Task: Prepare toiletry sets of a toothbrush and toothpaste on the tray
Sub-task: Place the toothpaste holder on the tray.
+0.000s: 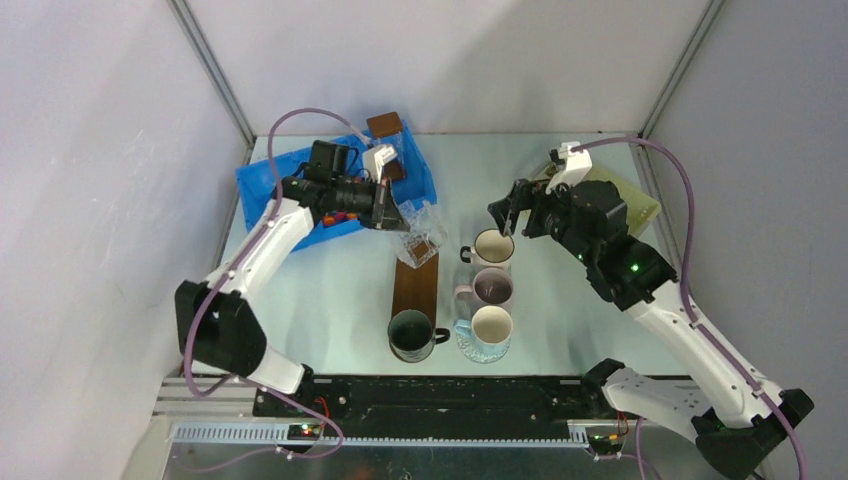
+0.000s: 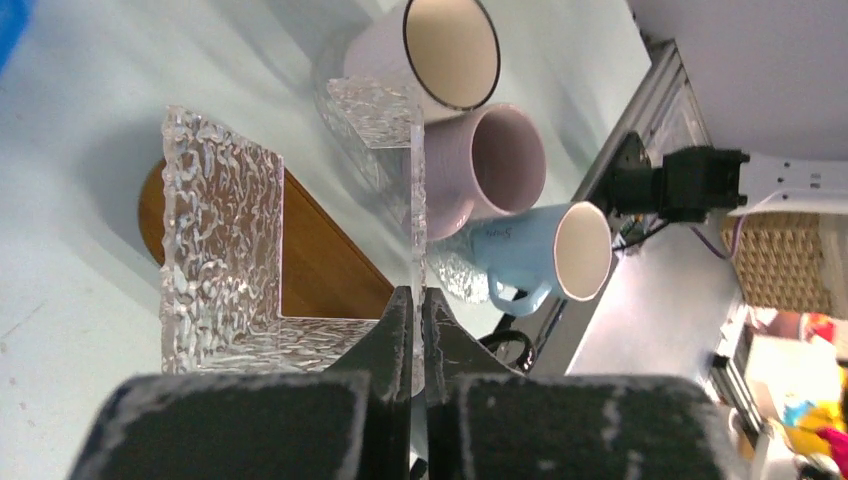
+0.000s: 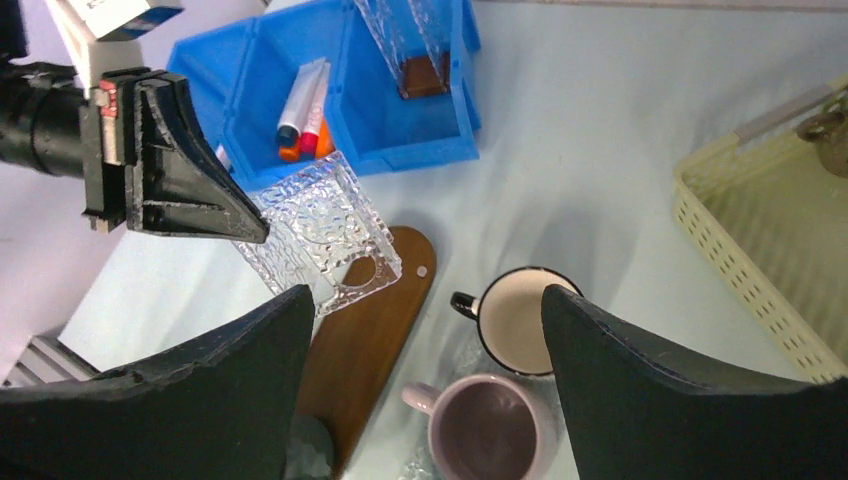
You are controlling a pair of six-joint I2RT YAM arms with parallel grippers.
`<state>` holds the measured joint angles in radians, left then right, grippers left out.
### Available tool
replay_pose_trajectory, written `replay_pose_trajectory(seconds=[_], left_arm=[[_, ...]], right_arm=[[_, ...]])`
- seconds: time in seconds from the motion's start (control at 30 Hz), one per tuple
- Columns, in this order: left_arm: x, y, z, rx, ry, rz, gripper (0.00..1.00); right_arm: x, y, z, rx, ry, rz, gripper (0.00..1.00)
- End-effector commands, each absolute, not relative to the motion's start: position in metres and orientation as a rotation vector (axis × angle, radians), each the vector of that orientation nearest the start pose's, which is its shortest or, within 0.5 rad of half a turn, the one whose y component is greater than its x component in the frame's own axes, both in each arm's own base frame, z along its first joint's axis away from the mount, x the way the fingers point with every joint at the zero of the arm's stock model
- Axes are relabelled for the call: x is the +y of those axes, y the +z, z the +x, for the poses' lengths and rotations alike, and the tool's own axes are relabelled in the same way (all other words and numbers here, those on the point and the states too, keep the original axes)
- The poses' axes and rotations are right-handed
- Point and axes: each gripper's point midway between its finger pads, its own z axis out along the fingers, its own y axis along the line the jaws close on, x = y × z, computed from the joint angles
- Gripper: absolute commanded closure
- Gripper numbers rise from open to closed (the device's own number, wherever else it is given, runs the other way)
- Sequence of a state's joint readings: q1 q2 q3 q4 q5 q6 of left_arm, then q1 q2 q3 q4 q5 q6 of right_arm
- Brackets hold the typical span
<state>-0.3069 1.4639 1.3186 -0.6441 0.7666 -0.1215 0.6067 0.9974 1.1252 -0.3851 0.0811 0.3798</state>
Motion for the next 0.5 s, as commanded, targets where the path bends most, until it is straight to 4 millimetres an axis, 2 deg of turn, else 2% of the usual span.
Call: replay_pose_trajectory(seconds=[0.0, 0.03, 0.2, 0.3, 0.4, 0.47], left_arm=[[-0.230, 0.223, 0.287, 2.243, -1.253, 0.757, 1.00], [-0.231, 0.214, 0.286, 2.264, -1.279, 0.771, 1.00], [-0.235, 0.195, 0.287, 2.288, -1.424, 0.768, 1.00], [-0.233, 0.188, 0.289, 2.301, -1.440, 0.788, 1.00], [-0.226, 0.170, 0.290, 2.369, -1.445, 0.785, 0.99], [-0.222, 0.162, 0.292, 2.402, -1.444, 0.782, 0.94]], right_arm=[[0.187, 0.321, 0.274, 1.854, 0.595, -0.204, 0.14], [0.185, 0.313, 0.273, 1.872, 0.589, -0.201, 0.14], [0.174, 0.299, 0.269, 1.900, 0.579, -0.178, 0.14], [0.168, 0.296, 0.268, 1.904, 0.572, -0.165, 0.14], [0.164, 0.293, 0.269, 1.912, 0.568, -0.152, 0.14], [0.162, 0.291, 0.270, 1.917, 0.563, -0.145, 0.14]])
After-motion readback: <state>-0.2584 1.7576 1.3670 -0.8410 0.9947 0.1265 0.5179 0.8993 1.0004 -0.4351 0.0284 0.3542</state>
